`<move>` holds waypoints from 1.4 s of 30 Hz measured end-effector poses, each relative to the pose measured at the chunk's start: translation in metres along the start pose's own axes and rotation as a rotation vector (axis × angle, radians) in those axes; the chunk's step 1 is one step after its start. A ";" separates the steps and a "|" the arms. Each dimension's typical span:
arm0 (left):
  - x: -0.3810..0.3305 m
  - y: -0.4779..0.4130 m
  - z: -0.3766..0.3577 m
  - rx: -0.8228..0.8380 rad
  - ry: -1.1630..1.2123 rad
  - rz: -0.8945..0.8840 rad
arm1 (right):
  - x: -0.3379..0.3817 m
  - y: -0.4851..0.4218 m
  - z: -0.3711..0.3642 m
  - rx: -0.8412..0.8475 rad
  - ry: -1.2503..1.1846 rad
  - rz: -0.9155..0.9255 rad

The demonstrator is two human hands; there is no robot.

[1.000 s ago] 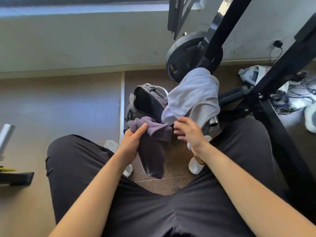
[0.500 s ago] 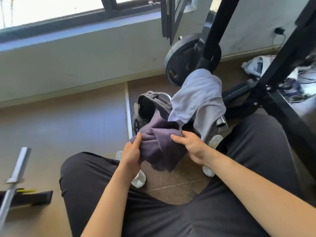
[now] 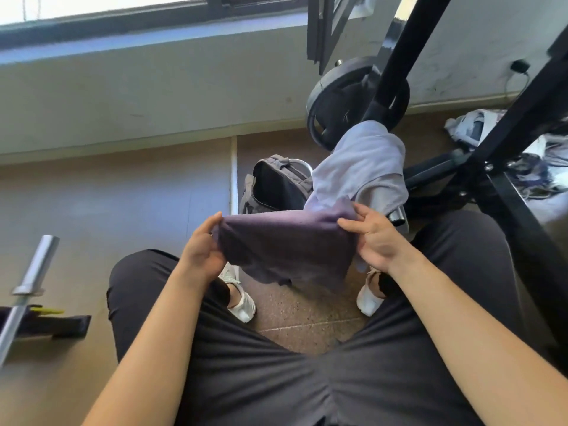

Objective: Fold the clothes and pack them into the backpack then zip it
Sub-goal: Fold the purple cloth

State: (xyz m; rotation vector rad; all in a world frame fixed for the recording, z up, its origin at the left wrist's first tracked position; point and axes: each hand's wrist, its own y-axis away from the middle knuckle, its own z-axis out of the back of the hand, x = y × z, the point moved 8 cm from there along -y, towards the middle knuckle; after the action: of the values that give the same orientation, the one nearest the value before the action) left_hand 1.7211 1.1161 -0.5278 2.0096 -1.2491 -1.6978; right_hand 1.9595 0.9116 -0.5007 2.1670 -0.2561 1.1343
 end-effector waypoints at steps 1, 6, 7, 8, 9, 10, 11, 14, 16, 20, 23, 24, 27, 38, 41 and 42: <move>-0.001 -0.002 0.000 -0.002 0.034 0.000 | -0.004 0.001 0.003 -0.052 0.115 -0.030; -0.011 -0.007 0.016 -0.064 0.058 0.006 | -0.012 0.002 0.012 -0.152 0.241 -0.094; -0.013 -0.007 0.021 -0.063 0.049 0.015 | -0.009 0.000 0.012 -0.140 0.185 -0.068; -0.014 -0.005 0.022 -0.056 0.050 0.020 | -0.005 -0.001 0.011 -0.133 0.126 -0.036; -0.016 -0.005 0.025 -0.040 0.050 0.016 | -0.001 -0.001 0.008 -0.125 0.080 -0.002; -0.019 -0.004 0.026 -0.016 0.052 0.005 | 0.002 -0.001 0.005 -0.120 0.051 0.026; -0.021 -0.004 0.026 0.007 0.053 -0.013 | 0.004 -0.001 0.003 -0.117 0.041 0.049; -0.031 -0.002 0.030 0.016 0.015 -0.087 | 0.010 -0.002 -0.006 -0.113 0.088 0.087; -0.040 -0.003 0.037 -0.026 -0.039 -0.134 | 0.017 -0.003 -0.012 -0.102 0.141 0.098; -0.058 -0.008 0.058 -0.119 -0.110 -0.179 | 0.038 -0.002 -0.024 -0.061 0.293 0.125; -0.070 -0.008 0.067 -0.183 -0.113 -0.241 | 0.044 -0.004 -0.027 -0.100 0.413 0.156; -0.073 -0.008 0.067 -0.193 -0.116 -0.266 | 0.046 -0.004 -0.027 -0.134 0.455 0.173; -0.078 -0.004 0.066 -0.208 -0.249 -0.330 | 0.052 -0.006 -0.023 -0.211 0.561 0.240; -0.091 0.014 0.054 -0.121 -0.915 -0.575 | 0.059 -0.011 -0.045 -0.071 1.355 0.517; -0.091 0.018 0.056 -0.178 -0.992 -0.604 | 0.058 -0.010 -0.046 -0.163 1.434 0.630; -0.091 0.018 0.056 -0.195 -1.027 -0.622 | 0.058 -0.010 -0.044 -0.190 1.426 0.654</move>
State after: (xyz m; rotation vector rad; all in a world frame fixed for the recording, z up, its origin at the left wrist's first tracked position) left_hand 1.6662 1.1894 -0.4694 1.4579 -0.5565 -3.2229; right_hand 1.9702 0.9550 -0.4424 0.6787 -0.3714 2.5389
